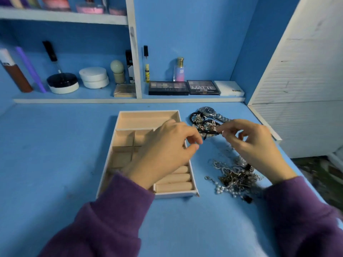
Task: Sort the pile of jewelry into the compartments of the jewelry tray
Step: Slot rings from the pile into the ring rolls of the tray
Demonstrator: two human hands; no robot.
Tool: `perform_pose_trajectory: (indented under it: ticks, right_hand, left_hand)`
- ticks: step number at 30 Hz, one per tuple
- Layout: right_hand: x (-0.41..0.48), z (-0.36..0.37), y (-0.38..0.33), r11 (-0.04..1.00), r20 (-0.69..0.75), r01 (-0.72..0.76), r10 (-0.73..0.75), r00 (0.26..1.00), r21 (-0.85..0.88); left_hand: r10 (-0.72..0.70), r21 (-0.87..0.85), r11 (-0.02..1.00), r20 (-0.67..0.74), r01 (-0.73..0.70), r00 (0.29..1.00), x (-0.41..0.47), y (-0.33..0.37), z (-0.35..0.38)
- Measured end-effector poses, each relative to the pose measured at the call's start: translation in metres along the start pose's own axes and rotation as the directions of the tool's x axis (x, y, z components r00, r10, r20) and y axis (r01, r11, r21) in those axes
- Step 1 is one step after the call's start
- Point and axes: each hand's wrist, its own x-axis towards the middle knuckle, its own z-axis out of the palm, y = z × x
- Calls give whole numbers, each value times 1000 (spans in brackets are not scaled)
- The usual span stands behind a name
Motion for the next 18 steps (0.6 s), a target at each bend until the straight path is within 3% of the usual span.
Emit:
perform_pose_trajectory:
  ticks: [7,18]
  right_hand:
    - [-4,1,8,998,-16,-20,19,1000,-60]
    - [-7,2,3,988,17,27,-24,1000,-153]
  left_hand:
    - [103,69,989,297,-129,949,24,12,26]
    - [117,92,984,316,-153,941,25,5,34]
